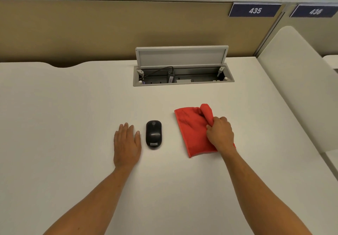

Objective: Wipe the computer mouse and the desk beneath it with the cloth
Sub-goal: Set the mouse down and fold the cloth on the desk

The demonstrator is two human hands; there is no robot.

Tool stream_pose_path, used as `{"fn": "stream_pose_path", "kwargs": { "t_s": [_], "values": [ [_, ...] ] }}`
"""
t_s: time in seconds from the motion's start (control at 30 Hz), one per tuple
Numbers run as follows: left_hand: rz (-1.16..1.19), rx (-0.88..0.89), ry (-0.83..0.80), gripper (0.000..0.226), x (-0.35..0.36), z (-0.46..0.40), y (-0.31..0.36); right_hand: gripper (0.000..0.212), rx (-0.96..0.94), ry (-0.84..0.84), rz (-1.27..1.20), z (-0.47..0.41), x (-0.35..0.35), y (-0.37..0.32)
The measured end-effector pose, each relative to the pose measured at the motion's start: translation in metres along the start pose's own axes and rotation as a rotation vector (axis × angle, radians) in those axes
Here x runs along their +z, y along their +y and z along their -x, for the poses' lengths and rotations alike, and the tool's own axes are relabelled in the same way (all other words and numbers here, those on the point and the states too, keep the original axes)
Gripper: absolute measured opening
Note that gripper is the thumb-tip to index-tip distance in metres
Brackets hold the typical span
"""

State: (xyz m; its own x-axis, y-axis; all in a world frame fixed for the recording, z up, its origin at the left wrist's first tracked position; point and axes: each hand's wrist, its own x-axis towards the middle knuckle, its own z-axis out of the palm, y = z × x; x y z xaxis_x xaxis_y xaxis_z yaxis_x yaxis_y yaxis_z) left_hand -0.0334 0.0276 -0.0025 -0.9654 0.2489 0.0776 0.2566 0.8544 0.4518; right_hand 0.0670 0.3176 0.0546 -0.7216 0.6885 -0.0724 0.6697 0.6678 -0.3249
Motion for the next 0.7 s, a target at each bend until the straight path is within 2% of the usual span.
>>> {"fn": "stream_pose_path", "kwargs": {
  "t_s": [0.07, 0.2, 0.3, 0.4, 0.5, 0.7],
  "values": [
    [-0.002, 0.001, -0.001, 0.045, 0.000, 0.000, 0.000, 0.019, 0.041, -0.019, -0.028, -0.006, -0.004, 0.005],
    [-0.003, 0.005, -0.005, 0.046, 0.000, 0.000, -0.001, 0.013, 0.180, -0.037, -0.277, -0.016, -0.016, 0.016],
    [-0.022, 0.014, -0.014, 0.048, 0.000, 0.000, -0.001, 0.013, 0.175, 0.006, -0.358, -0.019, -0.028, 0.021],
    [-0.066, 0.025, -0.042, 0.051, 0.001, -0.001, -0.001, 0.011, 0.087, 0.097, -0.208, -0.018, -0.038, 0.011],
    [-0.112, 0.043, -0.073, 0.054, 0.001, -0.001, -0.002, 0.018, -0.064, 0.182, 0.035, -0.012, -0.041, -0.013],
    [-0.144, 0.051, -0.097, 0.057, 0.000, -0.001, -0.002, 0.027, -0.255, 0.094, 0.253, 0.014, -0.011, -0.058]
  ]
}}
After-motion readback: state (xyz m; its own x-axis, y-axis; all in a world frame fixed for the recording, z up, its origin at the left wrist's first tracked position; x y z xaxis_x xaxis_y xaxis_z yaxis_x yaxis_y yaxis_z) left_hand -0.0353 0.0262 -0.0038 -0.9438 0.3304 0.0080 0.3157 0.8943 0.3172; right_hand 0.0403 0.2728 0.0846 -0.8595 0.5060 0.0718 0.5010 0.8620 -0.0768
